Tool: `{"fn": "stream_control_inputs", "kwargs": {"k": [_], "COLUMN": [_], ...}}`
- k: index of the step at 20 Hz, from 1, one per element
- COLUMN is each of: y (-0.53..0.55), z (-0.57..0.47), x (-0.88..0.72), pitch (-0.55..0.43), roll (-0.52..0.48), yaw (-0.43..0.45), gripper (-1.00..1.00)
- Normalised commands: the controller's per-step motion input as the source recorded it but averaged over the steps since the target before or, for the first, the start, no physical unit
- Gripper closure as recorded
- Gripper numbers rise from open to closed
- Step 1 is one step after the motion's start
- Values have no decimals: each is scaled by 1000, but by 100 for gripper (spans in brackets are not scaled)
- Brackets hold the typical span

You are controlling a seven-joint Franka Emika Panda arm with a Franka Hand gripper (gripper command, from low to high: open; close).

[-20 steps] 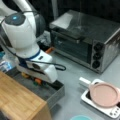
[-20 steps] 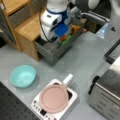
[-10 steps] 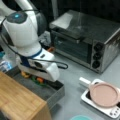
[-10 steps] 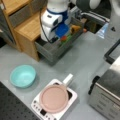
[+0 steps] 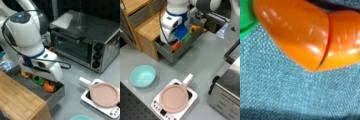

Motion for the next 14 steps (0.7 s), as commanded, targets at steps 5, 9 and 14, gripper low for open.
{"fn": "stream_control_inputs", "kwargs": {"k": [5,9,14], "y": [-16,3,21], "z": [157,164,195], "x": [365,330,295], "pitch": [124,146,142], "roll": [99,111,108], "yaw": [-43,-65,-182], "gripper": [-100,-100,-100]}}
